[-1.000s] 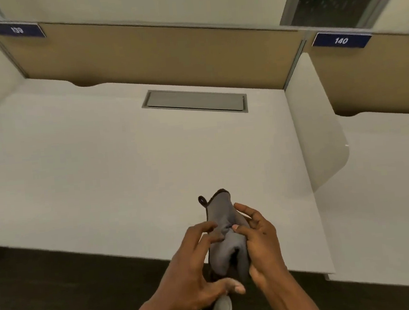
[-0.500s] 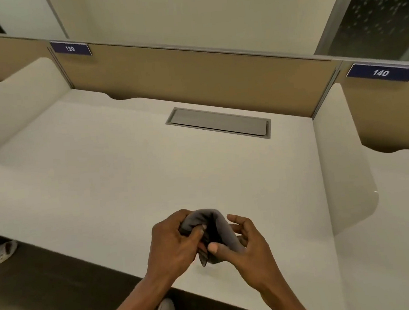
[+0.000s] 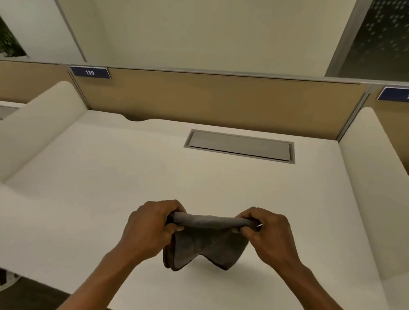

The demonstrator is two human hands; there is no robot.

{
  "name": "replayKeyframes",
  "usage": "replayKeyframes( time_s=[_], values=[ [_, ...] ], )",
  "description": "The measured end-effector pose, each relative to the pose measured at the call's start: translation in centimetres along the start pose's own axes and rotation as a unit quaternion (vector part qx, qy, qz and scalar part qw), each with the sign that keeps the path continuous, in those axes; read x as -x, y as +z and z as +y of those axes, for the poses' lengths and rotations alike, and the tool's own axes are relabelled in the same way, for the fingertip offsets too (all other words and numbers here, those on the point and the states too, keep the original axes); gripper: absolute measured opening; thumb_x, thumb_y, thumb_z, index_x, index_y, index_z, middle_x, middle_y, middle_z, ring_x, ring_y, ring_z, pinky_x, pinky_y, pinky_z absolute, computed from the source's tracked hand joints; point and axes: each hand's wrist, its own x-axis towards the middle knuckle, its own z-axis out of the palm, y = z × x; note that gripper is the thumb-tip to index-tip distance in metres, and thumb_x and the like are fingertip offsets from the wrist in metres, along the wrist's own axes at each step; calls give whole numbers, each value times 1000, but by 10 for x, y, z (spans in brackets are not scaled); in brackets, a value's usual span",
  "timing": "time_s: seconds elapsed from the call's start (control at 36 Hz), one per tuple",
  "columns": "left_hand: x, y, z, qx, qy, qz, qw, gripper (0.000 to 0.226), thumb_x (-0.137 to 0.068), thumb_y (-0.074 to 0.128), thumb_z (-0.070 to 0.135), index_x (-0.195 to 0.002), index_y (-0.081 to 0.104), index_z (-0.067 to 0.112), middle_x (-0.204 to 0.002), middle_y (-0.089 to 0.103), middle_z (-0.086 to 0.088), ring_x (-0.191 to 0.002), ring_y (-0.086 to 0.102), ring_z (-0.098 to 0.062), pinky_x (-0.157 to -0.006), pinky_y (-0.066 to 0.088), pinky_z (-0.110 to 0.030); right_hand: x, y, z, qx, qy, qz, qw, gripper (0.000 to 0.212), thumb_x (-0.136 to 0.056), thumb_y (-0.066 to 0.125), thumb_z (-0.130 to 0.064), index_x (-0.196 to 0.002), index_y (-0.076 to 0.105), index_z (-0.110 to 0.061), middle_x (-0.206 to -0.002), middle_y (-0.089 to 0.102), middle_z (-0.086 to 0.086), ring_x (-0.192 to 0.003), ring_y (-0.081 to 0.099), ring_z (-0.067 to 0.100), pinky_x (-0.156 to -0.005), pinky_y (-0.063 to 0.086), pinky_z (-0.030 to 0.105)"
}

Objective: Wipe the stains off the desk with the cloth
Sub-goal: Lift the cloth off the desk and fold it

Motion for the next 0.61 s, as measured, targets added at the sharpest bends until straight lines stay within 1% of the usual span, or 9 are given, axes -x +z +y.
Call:
replayKeyframes(
  time_s=[0.06, 0.08, 0.17, 0.28, 0.33, 0.39, 0.5, 0.56, 0.61],
  values=[
    [-22, -13, -18, -28, 1, 8, 1000, 16, -100, 79, 33, -107, 71, 45, -96, 72, 25, -90, 67, -8, -70, 42, -16, -26, 11, -13, 12, -4, -12, 1000, 14, -87, 82, -26, -91, 76, -38, -83, 73, -24, -81, 69, 5, -74, 61, 29],
    [-34, -20, -27, -42, 1, 12, 999, 15, -100, 79, 34, -108, 72, 44, -94, 71, 24, -90, 67, -9, -69, 42, -17, -40, 15, -20, 18, -6, -17, 1000, 12, -88, 82, -27, -93, 76, -37, -83, 73, -23, -81, 69, 6, -75, 60, 28],
    [-75, -42, -53, -78, -6, 25, 997, 14, -100, 78, 36, -109, 72, 44, -91, 65, 21, -90, 64, -11, -73, 47, -27, -87, 32, -45, 26, -14, -14, 999, 9, -90, 81, -28, -95, 78, -34, -86, 75, -19, -81, 69, 7, -73, 54, 21],
    [-136, -77, -85, -66, -9, 62, 996, 13, -95, 83, 32, -105, 77, 38, -86, 67, 14, -82, 65, -16, -67, 44, -29, -154, 51, -79, 30, -38, 3, 999, 8, -90, 81, -23, -96, 81, -27, -87, 78, -10, -80, 68, 9, -73, 51, 21],
    [-165, -92, -99, -43, -5, 92, 995, 13, -92, 85, 25, -101, 80, 33, -82, 69, 11, -78, 67, -19, -64, 45, -30, -187, 59, -95, 30, -53, 27, 998, 9, -87, 82, -18, -93, 81, -25, -86, 78, -7, -79, 69, 12, -74, 55, 26],
    [-192, -104, -112, -25, 14, 137, 990, 13, -90, 84, 14, -98, 82, 25, -80, 73, 6, -77, 68, -23, -67, 51, -32, -217, 68, -110, 32, -65, 65, 995, 12, -84, 82, -13, -92, 81, -22, -87, 78, -4, -80, 69, 16, -77, 58, 31],
    [-230, -104, -137, -3, 76, 219, 973, 22, -82, 73, -9, -91, 76, 11, -87, 75, -3, -85, 64, -29, -71, 53, -43, -263, 94, -123, 41, -84, 146, 985, 19, -81, 78, -3, -93, 80, -18, -91, 76, 0, -84, 68, 21, -79, 57, 36],
    [-242, -91, -156, -8, 120, 241, 963, 26, -77, 70, -17, -93, 73, 4, -92, 74, -9, -87, 66, -35, -69, 56, -49, -276, 112, -120, 40, -87, 160, 982, 21, -81, 75, 2, -94, 79, -14, -93, 74, 3, -86, 67, 22, -79, 56, 37],
    [-250, -71, -177, -19, 137, 238, 961, 30, -75, 72, -24, -97, 74, -3, -99, 76, -16, -93, 71, -42, -70, 61, -52, -279, 135, -109, 47, -81, 148, 985, 21, -82, 72, 5, -96, 78, -9, -96, 71, 6, -91, 68, 26, -82, 56, 38]
  ],
)
